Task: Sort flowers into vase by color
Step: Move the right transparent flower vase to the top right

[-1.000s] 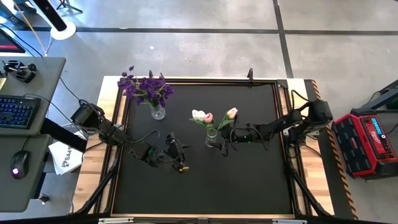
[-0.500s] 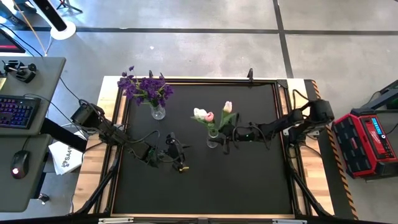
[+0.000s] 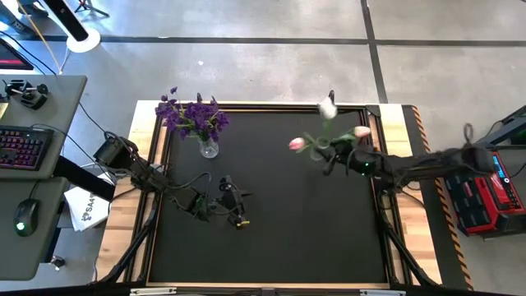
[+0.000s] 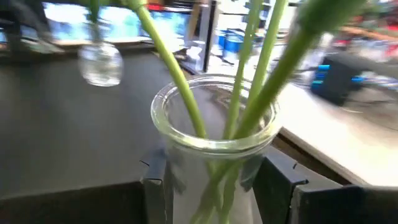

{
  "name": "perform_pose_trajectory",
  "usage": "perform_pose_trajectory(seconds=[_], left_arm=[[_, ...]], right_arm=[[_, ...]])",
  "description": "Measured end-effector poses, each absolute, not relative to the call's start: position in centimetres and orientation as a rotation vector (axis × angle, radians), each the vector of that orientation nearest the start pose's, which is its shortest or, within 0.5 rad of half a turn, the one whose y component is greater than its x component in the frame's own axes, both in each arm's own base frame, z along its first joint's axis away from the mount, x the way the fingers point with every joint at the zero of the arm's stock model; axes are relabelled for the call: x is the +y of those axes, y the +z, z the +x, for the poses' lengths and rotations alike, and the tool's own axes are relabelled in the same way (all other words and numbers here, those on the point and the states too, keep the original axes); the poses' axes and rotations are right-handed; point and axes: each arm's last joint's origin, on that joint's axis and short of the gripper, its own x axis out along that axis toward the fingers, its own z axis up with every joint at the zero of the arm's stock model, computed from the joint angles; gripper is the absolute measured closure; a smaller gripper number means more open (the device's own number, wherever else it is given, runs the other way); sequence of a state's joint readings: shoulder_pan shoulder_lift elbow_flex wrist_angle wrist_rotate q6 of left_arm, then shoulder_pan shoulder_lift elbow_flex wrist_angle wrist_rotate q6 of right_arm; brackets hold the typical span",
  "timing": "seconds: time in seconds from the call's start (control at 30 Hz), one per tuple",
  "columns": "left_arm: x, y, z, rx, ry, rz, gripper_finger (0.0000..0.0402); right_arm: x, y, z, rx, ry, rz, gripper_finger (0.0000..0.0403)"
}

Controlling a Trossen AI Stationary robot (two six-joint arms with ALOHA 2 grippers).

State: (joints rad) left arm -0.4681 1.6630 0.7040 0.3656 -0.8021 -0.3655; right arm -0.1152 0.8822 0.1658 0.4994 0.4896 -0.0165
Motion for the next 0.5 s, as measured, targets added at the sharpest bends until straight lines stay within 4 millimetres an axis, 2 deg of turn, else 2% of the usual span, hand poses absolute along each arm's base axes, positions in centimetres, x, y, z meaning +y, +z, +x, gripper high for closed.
perform_pose_trajectory(seconds=[0.2,0.5], left_arm=[[-11.4,15.1,28.6,0.409,0.426,-0.007,0.03],[-11.2,15.1,28.7,0.409,0.433,-0.009,0.03]], right_arm=[[-5.3,17.3,13.7,0.279,-0.756,-0.075,0.0276],[-7.1,16.8,12.1,0.346,-0.871,-0.02,0.0276]])
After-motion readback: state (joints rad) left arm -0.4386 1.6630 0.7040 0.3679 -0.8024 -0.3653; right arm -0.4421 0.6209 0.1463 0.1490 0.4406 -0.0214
